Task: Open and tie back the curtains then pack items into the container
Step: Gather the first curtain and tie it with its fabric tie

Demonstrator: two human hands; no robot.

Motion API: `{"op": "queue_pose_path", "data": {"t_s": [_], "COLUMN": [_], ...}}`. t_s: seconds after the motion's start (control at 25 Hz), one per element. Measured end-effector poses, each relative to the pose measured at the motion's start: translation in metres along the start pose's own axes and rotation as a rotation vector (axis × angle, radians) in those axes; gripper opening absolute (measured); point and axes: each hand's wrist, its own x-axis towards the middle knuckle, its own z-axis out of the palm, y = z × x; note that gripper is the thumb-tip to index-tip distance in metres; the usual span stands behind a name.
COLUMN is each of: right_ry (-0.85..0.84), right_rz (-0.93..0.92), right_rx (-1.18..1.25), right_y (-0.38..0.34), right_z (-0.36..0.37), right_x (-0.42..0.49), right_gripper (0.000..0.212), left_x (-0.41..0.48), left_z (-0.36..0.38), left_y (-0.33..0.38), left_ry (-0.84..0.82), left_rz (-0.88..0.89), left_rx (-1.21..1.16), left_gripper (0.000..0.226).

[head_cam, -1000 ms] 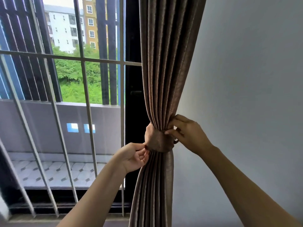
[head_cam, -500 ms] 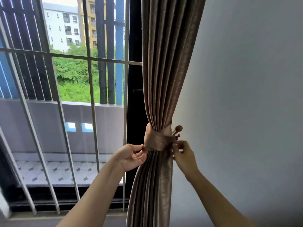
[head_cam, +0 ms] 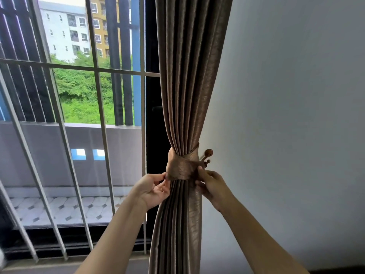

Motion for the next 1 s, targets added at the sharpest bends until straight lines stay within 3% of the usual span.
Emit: {"op": "queue_pose_path", "data": {"t_s": [0.08, 0.12, 0.24, 0.28, 0.36, 0.44, 0.56, 1.0], "right_ry": [0.195, 0.248, 0.13, 0.079, 0.041, 0.071, 0.139, 0.148], "right_rz": [-0.273, -0.471, -0.859, -0.92, -1.021, -1.127, -1.252, -1.173], "right_rx": [-0.257, -0.378, -0.648, -0.73, -0.911, -1.095, -1.334, -1.405], "right_y": [0.001, -0.003, -0.026, -0.035, -0.054, -0.069, -0.075, -0.096], "right_z": [-0.004, -0.006, -0.016, -0.019, -0.019, -0.019, -0.021, -0.011], "right_x": [-0.002, -0.005, -0.003, 0.001, 0.005, 0.008, -0.004, -0.003], "right_gripper": [0.015, 0.009, 0.02, 0.023, 0.024, 0.019, 0.014, 0.014], "left_x": [-0.003, -0.005, -0.016, -0.02, -0.016, -0.007, -0.011, -0.014], "left_z": [0.001, 0.003, 0.014, 0.021, 0.031, 0.036, 0.032, 0.062], "left_y": [-0.003, -0.003, 0.007, 0.013, 0.025, 0.035, 0.036, 0.014], "left_ry": [0.047, 0.095, 0.203, 0.109, -0.141, -0.314, -0.408, -0.06], "left_rz": [0.101, 0.247, 1.006, 1.249, 1.56, 1.65, 1.671, 1.952], "left_rx": [0.076, 0.212, 0.876, 1.039, 1.328, 1.578, 1.827, 1.894], "left_gripper": [0.011, 0.014, 0.019, 0.02, 0.018, 0.014, 0.019, 0.029]}}
